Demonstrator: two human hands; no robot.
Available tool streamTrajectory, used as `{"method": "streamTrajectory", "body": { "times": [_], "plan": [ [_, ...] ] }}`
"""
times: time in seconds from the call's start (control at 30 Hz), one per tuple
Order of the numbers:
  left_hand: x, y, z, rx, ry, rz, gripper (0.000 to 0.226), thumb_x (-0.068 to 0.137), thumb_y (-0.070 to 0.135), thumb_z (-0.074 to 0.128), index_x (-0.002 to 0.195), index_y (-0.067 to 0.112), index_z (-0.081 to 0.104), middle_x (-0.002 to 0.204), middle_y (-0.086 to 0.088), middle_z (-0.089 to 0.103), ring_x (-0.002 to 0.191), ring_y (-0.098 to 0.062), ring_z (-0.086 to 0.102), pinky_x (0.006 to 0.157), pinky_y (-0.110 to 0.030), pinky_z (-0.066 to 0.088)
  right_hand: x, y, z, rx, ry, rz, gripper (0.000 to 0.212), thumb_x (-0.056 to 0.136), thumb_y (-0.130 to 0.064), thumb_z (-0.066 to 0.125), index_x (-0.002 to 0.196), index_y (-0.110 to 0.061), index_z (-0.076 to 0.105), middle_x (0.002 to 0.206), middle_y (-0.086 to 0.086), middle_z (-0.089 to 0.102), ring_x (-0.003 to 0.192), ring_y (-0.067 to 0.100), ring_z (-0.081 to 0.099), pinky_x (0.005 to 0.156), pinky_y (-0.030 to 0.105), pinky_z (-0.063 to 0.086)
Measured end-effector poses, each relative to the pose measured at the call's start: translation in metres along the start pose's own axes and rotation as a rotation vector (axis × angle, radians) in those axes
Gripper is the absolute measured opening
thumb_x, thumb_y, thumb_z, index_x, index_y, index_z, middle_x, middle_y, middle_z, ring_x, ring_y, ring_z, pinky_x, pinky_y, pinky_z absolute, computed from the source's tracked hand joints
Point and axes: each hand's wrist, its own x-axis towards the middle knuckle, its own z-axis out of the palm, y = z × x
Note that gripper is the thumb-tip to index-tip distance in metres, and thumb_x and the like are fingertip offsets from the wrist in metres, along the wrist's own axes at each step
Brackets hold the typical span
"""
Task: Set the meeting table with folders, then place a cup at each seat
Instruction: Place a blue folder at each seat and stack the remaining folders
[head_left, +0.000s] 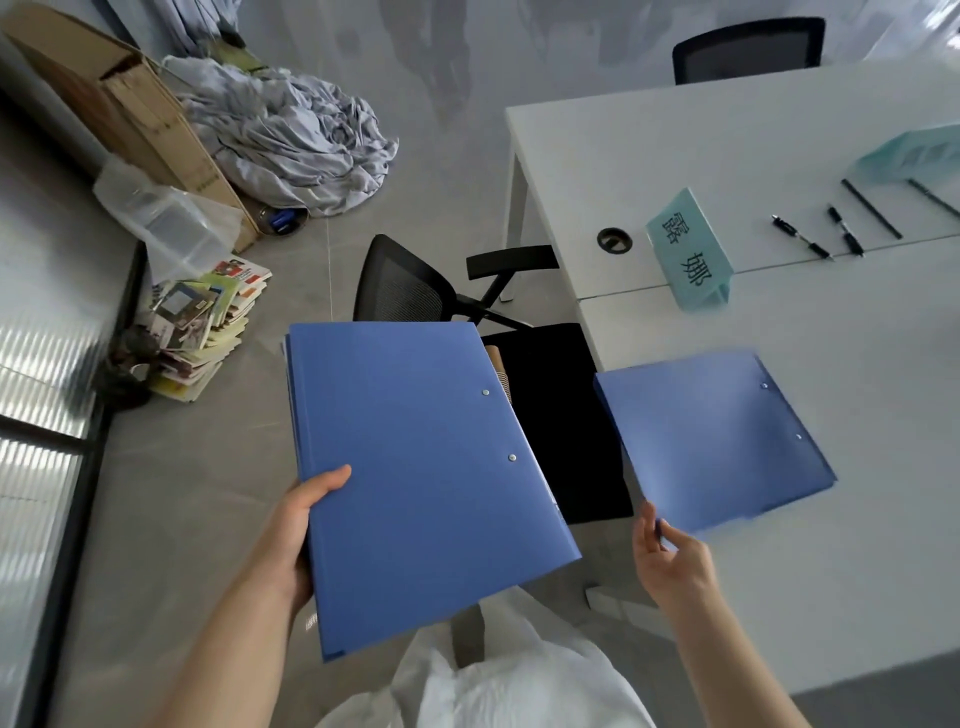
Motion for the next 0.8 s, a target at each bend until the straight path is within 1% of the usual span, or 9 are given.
{"method": "streamTrajectory", "body": {
  "times": [0.03,0.13,0.2,0.3,0.4,0.5,0.6,0.7,0.8],
  "plan": [
    [0.002,0.001,0.0,-0.001,-0.004,0.003,0.032,0.085,0.03,0.064,0.112,0.013,0.068,0.095,-0.012,0.076,0.074,-0.03,0.072,0.067,-0.039,0.054,-0.008,-0.001,0.006,-0.023,-0.031,-0.019,0.013,0.088,0.009,0.045,0.093,0.0,0.054,0.096,0.01,0.064,0.063,0.015,0.068,0.051,0.023,0.055],
    [0.008,0.004,0.004,-0.01,-0.013,0.01,0.032,0.085,0.031,0.064,0.112,0.014,0.068,0.093,-0.011,0.076,0.074,-0.03,0.072,0.07,-0.04,0.054,-0.025,-0.008,0.017,-0.108,-0.161,-0.073,0.06,0.042,0.02,0.066,0.094,-0.005,0.051,0.087,0.011,0.072,0.037,0.006,0.049,0.038,0.015,0.038],
    [0.011,0.005,0.007,-0.03,-0.019,0.019,0.035,0.084,0.031,0.064,0.115,0.014,0.067,0.097,-0.012,0.075,0.077,-0.031,0.072,0.072,-0.041,0.055,-0.031,-0.012,0.02,-0.127,-0.254,-0.051,0.069,0.033,0.019,0.07,0.091,-0.01,0.047,0.077,0.004,0.073,0.028,0.004,0.034,0.036,0.013,0.031],
    [0.013,0.006,0.013,-0.062,-0.04,0.015,0.031,0.085,0.032,0.064,0.11,0.014,0.068,0.096,-0.011,0.076,0.075,-0.03,0.073,0.073,-0.041,0.054,-0.044,-0.012,0.025,-0.199,-0.405,-0.043,0.092,0.015,0.015,0.084,0.094,-0.018,0.047,0.079,0.0,0.072,0.027,0.006,0.031,0.034,0.015,0.031],
    [0.012,0.007,0.019,-0.092,-0.058,0.025,0.026,0.087,0.03,0.062,0.105,0.013,0.068,0.092,-0.01,0.077,0.072,-0.027,0.074,0.071,-0.041,0.053,-0.062,-0.007,0.035,-0.336,-0.538,-0.078,0.068,0.033,0.008,0.084,0.087,-0.024,0.055,0.078,0.005,0.068,0.032,0.004,0.023,0.037,0.013,0.029],
    [0.011,0.01,0.025,-0.124,-0.055,0.054,0.025,0.088,0.027,0.061,0.107,0.013,0.067,0.096,-0.01,0.076,0.076,-0.026,0.074,0.072,-0.041,0.053,-0.077,-0.002,0.052,-0.518,-0.608,-0.094,0.036,0.071,0.007,0.056,0.086,-0.025,0.057,0.073,0.007,0.062,0.038,0.005,0.013,0.036,0.013,0.025],
    [0.009,0.013,0.028,-0.153,-0.049,0.073,0.027,0.088,0.024,0.06,0.111,0.012,0.067,0.102,-0.011,0.075,0.079,-0.027,0.074,0.071,-0.04,0.054,-0.085,0.0,0.069,-0.733,-0.649,-0.12,0.042,0.083,0.011,0.039,0.098,-0.024,0.058,0.065,0.007,0.059,0.03,0.002,0.022,0.037,0.016,0.021],
    [0.006,0.012,0.024,-0.155,-0.023,0.115,0.023,0.09,0.022,0.058,0.109,0.012,0.066,0.097,-0.009,0.076,0.077,-0.024,0.074,0.067,-0.037,0.055,-0.088,0.001,0.088,-0.967,-0.702,-0.102,0.049,0.086,0.014,0.037,0.113,-0.022,0.056,0.063,0.011,0.057,0.034,0.006,0.018,0.042,0.02,0.016],
    [0.001,0.01,0.011,-0.193,0.026,0.137,0.02,0.09,0.025,0.06,0.106,0.015,0.067,0.096,-0.007,0.077,0.078,-0.024,0.074,0.07,-0.039,0.054,-0.087,0.009,0.107,-1.228,-0.77,-0.072,0.047,0.088,0.015,0.039,0.122,-0.014,0.052,0.069,0.016,0.046,0.035,0.006,0.022,0.041,0.019,0.019]
  ]
}}
